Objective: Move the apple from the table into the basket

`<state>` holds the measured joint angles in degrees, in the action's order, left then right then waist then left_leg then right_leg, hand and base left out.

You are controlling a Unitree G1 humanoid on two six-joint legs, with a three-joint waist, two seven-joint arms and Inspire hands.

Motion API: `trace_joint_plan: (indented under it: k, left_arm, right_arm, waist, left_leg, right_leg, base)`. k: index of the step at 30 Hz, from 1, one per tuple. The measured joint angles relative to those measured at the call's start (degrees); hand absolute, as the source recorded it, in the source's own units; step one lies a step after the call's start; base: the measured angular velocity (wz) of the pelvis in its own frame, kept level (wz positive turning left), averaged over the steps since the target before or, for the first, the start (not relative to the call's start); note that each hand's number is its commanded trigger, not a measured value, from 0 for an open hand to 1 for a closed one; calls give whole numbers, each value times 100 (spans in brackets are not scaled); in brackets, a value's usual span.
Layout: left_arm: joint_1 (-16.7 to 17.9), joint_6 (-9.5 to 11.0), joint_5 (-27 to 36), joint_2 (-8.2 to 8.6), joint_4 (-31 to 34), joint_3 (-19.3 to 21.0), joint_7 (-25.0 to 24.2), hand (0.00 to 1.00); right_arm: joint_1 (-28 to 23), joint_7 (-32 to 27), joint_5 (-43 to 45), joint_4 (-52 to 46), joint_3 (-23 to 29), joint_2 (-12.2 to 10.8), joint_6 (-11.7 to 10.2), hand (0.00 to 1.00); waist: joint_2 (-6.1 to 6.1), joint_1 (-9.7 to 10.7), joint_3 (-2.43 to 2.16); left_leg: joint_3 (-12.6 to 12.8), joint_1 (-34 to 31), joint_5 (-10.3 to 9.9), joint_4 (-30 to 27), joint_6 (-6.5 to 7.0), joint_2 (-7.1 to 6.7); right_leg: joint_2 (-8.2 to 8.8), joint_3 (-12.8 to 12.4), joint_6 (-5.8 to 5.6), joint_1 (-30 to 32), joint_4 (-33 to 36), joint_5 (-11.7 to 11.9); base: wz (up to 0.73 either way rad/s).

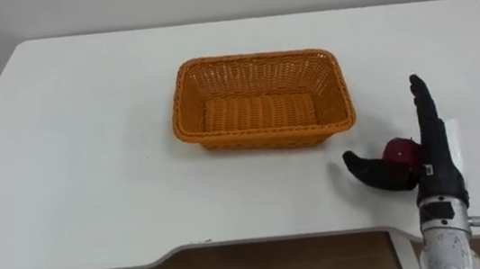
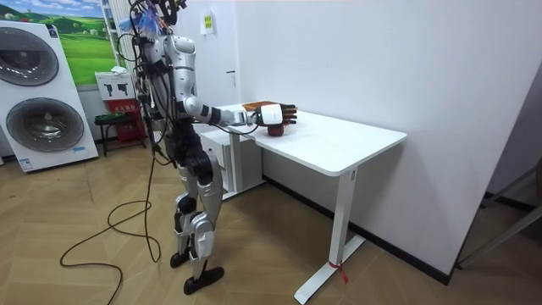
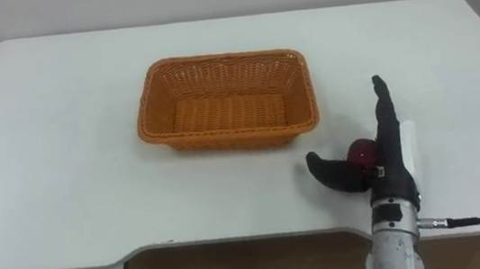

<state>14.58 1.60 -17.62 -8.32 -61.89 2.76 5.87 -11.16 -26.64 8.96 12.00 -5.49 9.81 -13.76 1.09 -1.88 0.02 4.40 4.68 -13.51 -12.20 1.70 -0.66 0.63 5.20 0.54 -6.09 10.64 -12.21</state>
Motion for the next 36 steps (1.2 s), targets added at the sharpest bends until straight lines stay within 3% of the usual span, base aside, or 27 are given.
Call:
trace_joint_plan:
  k: [1,2,3,4,7,14,25,36]
  left_arm:
    - [17,0,-1,0,3,-38,1,0]
    - [19,0,-7,0,16,-79,3,0]
    - [19,-1,-7,0,28,-80,3,0]
    - [26,-5,-7,-3,48,-81,12,0]
    - [13,-52,-57,-4,69,-78,13,0]
    - [63,-149,-46,-44,130,-68,14,0]
    - [62,-205,-47,-49,131,-68,69,0]
    - [60,-207,-50,-47,128,-76,86,0]
  right_arm:
    - [-4,-3,4,84,3,5,-8,0]
    - [-16,-2,6,106,18,14,-7,7]
    - [-19,1,6,117,21,18,-7,58]
    - [-31,1,8,164,39,24,-7,100]
    - [-45,82,47,654,95,26,90,100]
    - [59,89,53,1215,398,178,-47,100]
    - [109,-120,59,1405,543,158,11,100]
    - [100,-210,-189,1312,491,88,64,100]
  waist:
    - [6,4,-3]
    - [8,8,-6]
    - [8,17,-5]
    - [9,29,-6]
    - [5,38,-4]
    - [29,59,-18]
    - [77,37,-45]
    - [71,8,-30]
  left_leg:
    - [-4,-5,0,0,0,-1]
    - [-11,1,0,3,0,-3]
    - [-22,3,0,4,0,-4]
    - [-36,9,0,4,0,-4]
    - [-54,77,-2,8,-1,-4]
    - [-129,218,-1,42,-1,-15]
    - [-164,205,-2,44,-3,-14]
    - [-161,190,-4,-3,-4,-9]
  right_leg:
    - [2,9,0,-3,0,0]
    - [3,20,-1,-40,-1,0]
    - [3,30,-1,-48,-2,1]
    - [3,43,-1,-60,-2,2]
    - [3,78,-1,-133,-8,3]
    - [5,126,0,-301,-92,4]
    - [2,139,-1,-306,-100,3]
    - [2,162,9,-297,-67,9]
  base:
    - [0]
    - [4]
    - [5]
    - [6]
    - [5]
    - [4]
    - [1]
    - [0]
